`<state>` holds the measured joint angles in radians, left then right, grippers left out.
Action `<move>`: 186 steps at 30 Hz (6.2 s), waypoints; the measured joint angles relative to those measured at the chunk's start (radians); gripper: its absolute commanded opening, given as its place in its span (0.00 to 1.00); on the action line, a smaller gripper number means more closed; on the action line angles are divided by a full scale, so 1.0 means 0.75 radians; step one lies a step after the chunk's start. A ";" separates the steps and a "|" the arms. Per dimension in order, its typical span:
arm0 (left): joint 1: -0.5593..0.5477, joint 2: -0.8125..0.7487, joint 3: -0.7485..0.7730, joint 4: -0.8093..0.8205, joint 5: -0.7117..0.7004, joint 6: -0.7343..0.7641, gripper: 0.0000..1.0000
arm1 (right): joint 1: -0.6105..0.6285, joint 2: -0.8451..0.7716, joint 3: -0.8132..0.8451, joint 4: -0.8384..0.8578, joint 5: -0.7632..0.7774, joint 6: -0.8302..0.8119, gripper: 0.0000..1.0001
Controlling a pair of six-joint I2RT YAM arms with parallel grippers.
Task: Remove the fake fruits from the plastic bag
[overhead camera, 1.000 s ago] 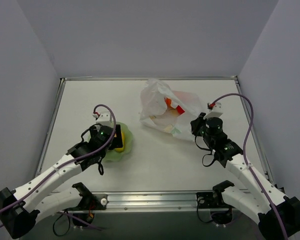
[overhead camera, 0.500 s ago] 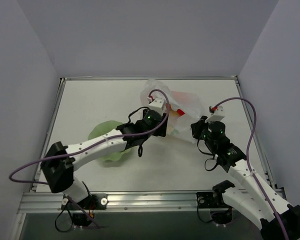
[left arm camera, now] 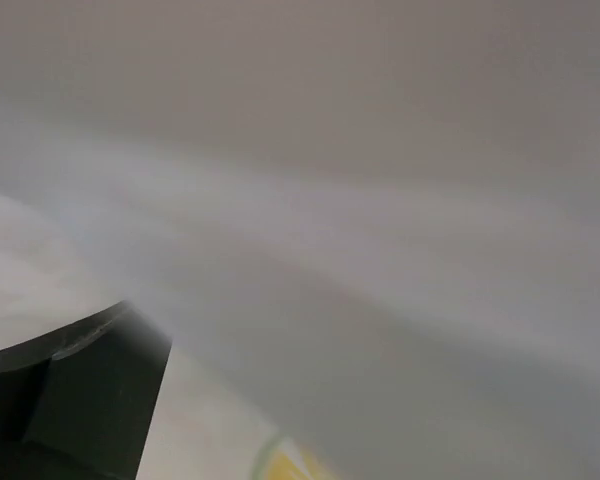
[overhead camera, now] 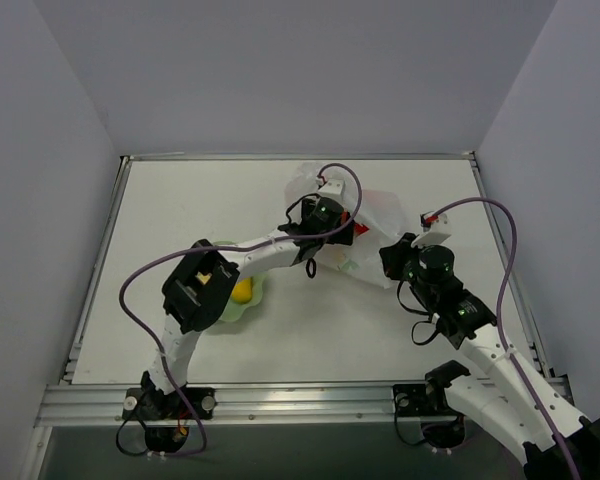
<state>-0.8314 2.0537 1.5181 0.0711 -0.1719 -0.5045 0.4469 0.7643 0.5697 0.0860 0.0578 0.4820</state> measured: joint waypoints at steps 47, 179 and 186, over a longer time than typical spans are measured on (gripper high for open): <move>0.198 0.285 0.134 0.293 -0.119 0.220 0.31 | 0.008 0.261 0.003 0.219 -0.037 -0.019 0.00; -0.138 0.171 -0.025 0.444 -0.038 0.051 0.27 | -0.001 -0.139 -0.001 -0.192 0.071 0.067 0.00; -0.136 -0.174 -0.198 0.451 0.128 0.032 0.24 | -0.001 0.054 -0.001 -0.044 0.167 0.064 0.00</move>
<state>-0.9337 1.9232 1.3693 0.4091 -0.0761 -0.4808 0.4461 0.8051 0.5690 0.0532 0.1829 0.5301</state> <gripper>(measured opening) 0.767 0.002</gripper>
